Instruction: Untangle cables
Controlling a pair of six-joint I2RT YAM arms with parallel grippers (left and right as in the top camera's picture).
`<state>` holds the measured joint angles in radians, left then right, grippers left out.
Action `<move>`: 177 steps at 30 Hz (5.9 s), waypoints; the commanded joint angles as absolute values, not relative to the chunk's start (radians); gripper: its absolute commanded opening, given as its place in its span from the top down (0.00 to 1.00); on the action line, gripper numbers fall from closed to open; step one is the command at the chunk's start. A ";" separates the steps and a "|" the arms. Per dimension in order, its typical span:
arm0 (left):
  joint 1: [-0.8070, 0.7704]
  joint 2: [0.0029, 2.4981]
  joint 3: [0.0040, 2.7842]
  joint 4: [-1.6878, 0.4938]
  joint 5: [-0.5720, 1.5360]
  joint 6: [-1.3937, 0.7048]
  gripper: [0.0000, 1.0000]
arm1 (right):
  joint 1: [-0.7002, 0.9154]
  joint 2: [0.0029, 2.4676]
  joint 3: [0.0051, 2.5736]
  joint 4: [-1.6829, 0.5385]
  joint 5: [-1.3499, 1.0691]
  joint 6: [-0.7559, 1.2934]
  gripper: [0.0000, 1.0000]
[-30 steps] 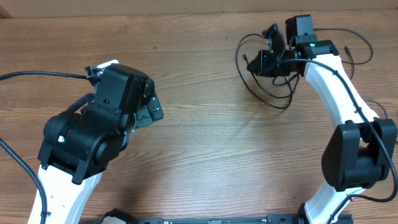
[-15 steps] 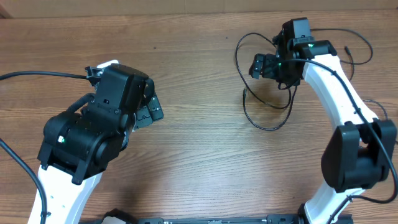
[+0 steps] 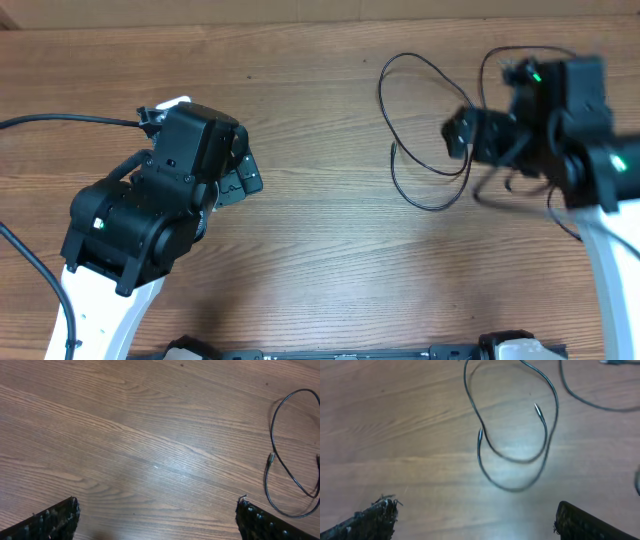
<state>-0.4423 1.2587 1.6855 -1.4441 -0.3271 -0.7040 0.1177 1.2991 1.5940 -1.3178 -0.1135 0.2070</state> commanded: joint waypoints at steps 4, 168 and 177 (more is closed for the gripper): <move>-0.439 1.257 1.686 -1.443 -0.347 -0.718 0.00 | 0.120 1.035 1.606 -1.427 -0.098 0.210 0.00; -0.289 0.983 1.683 -1.446 -0.262 -0.704 0.00 | -0.113 0.017 0.008 -0.069 -0.176 0.103 0.00; -0.148 0.613 1.582 -1.406 -0.130 -0.704 0.00 | -0.113 0.017 0.008 -0.069 -0.177 0.104 0.00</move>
